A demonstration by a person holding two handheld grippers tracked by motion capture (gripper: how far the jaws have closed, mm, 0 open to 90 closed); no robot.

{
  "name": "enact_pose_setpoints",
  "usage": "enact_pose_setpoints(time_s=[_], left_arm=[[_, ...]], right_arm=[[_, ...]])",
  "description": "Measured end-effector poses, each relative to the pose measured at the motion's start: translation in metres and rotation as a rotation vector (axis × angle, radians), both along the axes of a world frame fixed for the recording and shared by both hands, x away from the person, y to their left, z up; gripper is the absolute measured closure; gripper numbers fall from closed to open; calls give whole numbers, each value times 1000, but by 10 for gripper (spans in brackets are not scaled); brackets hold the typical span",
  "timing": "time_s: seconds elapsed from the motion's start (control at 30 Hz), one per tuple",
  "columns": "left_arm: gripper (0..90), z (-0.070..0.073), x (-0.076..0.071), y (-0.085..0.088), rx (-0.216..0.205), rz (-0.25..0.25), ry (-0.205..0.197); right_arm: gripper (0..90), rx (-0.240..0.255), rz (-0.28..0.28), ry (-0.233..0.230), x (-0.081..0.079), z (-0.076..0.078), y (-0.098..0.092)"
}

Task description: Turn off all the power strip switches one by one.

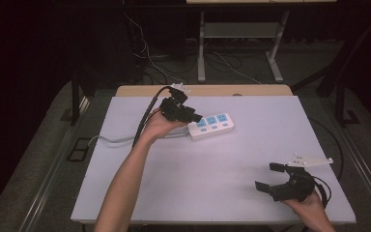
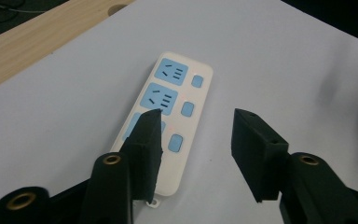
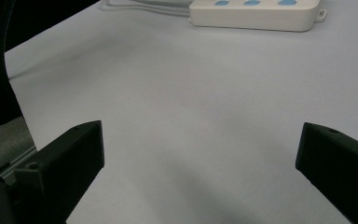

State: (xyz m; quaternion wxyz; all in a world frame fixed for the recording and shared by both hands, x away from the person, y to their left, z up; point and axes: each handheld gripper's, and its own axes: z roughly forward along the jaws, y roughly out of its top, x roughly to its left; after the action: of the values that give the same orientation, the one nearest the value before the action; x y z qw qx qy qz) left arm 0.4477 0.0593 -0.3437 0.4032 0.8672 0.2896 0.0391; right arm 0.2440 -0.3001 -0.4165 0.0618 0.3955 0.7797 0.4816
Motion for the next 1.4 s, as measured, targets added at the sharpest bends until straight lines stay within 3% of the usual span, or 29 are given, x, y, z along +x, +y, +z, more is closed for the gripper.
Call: enact_pose_setpoints(time_s=[0.57, 0.87, 1.4], left_arm=[[785, -24, 14, -11, -26, 45, 24], [874, -34, 19, -16, -17, 61, 32], [889, -60, 25, -27, -11, 54, 82]], right_arm=[[9, -2, 2, 0, 0, 0, 0], [9, -3, 4, 0, 1, 0, 0], [9, -6, 7, 1, 1, -1, -1]])
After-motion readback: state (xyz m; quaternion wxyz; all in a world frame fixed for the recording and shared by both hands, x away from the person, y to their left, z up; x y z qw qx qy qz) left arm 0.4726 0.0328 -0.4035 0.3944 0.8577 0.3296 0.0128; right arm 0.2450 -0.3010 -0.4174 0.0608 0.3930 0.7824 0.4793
